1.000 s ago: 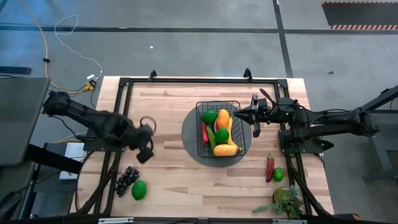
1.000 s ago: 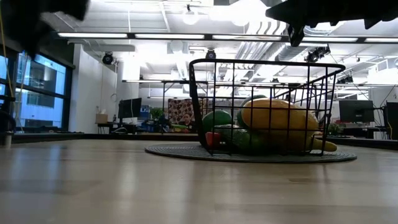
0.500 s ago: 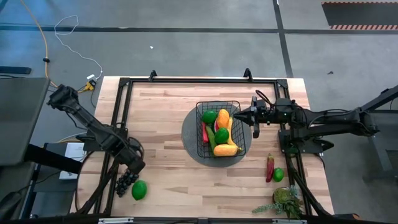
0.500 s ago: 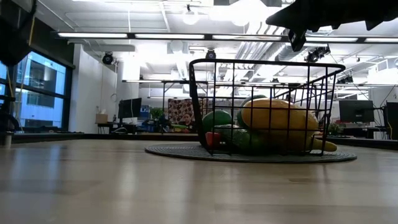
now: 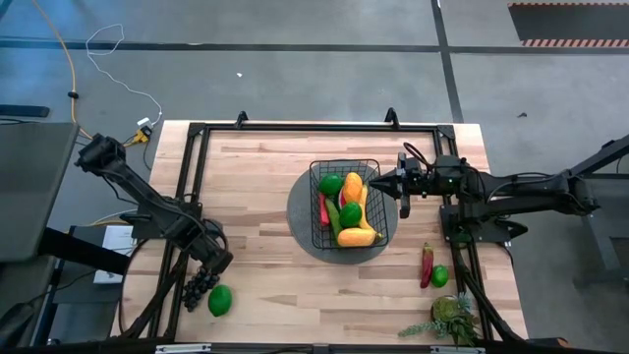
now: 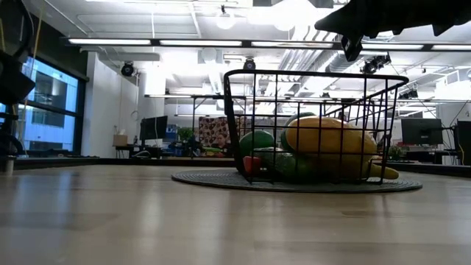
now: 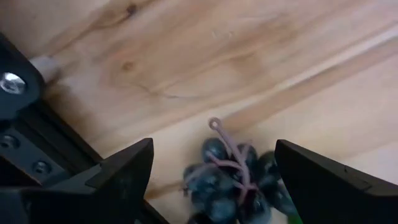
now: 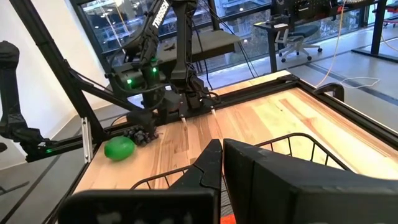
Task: Build produce basket
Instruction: Put the black grapes into the black wire basket
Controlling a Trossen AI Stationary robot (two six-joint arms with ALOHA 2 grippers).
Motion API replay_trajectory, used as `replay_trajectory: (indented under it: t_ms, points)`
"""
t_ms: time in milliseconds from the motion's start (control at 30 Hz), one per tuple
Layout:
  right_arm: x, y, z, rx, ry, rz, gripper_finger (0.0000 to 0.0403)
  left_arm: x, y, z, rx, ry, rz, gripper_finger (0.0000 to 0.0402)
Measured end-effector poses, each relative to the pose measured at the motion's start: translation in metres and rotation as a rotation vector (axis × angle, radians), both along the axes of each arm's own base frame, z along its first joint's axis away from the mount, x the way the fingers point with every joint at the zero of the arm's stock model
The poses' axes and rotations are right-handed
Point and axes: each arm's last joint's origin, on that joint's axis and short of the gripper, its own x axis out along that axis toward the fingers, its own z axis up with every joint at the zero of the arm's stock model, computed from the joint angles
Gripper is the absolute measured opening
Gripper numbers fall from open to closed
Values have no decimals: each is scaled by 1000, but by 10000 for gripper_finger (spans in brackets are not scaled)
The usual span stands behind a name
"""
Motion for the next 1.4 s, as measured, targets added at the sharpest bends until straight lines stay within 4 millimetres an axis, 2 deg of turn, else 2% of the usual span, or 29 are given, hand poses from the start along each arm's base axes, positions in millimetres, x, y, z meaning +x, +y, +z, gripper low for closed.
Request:
replay_trajectory:
  t_ms: [167, 333, 633, 933, 1400]
  points:
    - [0, 0, 0, 2, 0, -9, 0, 1, 1, -8, 45, -22, 9, 309]
    - [0, -1, 0, 1, 0, -19, 0, 5, -2, -13, 26, -36, 12, 270]
    - [0, -1, 0, 17, 2, -20, 0, 9, -6, -26, 23, 61, 11, 222]
    - [0, 0, -1, 21, 5, -20, 0, 11, -7, -27, 20, 55, 2, 177]
    - [0, -1, -1, 17, 5, -20, 0, 11, -7, -27, 15, 44, -22, 23]
